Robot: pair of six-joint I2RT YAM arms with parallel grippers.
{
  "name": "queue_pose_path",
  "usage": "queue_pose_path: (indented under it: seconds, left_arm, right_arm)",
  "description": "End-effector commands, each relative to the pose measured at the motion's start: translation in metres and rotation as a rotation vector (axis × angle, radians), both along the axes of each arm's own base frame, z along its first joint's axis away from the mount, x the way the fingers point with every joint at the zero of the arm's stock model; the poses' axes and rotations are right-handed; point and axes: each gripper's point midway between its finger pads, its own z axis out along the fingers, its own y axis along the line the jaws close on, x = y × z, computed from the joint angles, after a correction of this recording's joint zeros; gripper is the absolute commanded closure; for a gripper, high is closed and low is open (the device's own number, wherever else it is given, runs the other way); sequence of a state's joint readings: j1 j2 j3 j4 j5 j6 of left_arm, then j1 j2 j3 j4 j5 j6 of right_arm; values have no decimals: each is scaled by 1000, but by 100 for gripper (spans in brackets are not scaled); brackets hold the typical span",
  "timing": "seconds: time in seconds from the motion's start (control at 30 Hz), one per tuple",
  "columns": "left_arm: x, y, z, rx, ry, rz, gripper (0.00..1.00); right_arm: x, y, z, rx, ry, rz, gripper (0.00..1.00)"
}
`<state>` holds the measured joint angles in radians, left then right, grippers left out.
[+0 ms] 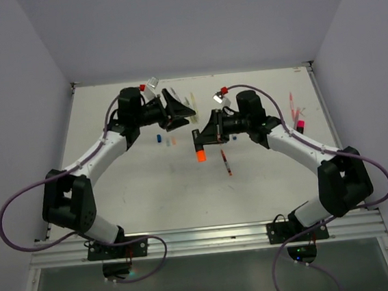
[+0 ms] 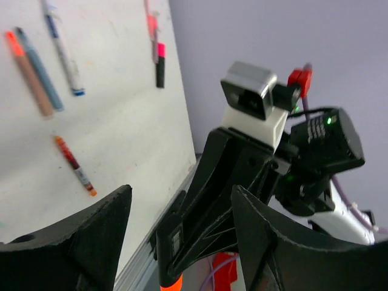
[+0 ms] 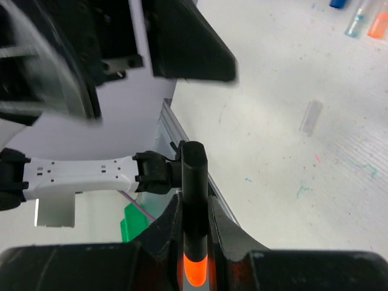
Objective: Open the pen caps
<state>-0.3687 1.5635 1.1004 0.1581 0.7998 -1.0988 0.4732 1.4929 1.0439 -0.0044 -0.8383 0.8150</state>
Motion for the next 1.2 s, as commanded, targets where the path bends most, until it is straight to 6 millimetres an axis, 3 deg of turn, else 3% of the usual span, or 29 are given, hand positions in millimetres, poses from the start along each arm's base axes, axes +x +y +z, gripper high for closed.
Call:
queue_pose_path:
  seconds: [0.0,0.07,0.1,0.17,0.37,0.5,0.57,0.6,0.63,0.7,0.8,1.17]
  left_arm:
    - [22,41,11,139,-11,185,30]
    - [34,60,6,281,18,273,30]
    - [27,70,-10,369,74,275,30]
    - [27,73,-13,414,82,284,31]
    - [-8,70,-12,372,10,243,41]
    - [-37,52,-13,287,-36,142,55]
    - [-50,39,-12,231,-66,83,57]
    - [-52,29,-1,176,-109,65,56]
    - [-60,25,-5,153,-101,36,55]
    - [-61,16,6,96,-143,21,48]
    - [-62,8,3,83,-143,-21,42]
    - [-61,-15,-7,45,-131,-98,43]
  right_arm:
    - [1,-5,9,10,-41,-56,100]
    - [2,-7,3,-7,-16,-80,100]
    - [6,-10,1,-35,-2,-105,100]
    - [13,-11,-5,-77,-1,-122,100]
    - [45,-22,2,-151,2,-231,100]
    - [50,-18,7,-133,17,-230,100]
    - [53,-13,15,-96,9,-228,100]
    - [54,-12,15,-90,10,-228,100]
    - [54,-10,18,-79,11,-223,100]
    - [52,-7,23,-48,11,-202,100]
    - [49,-5,29,-17,8,-185,100]
    - [42,2,31,37,61,-169,100]
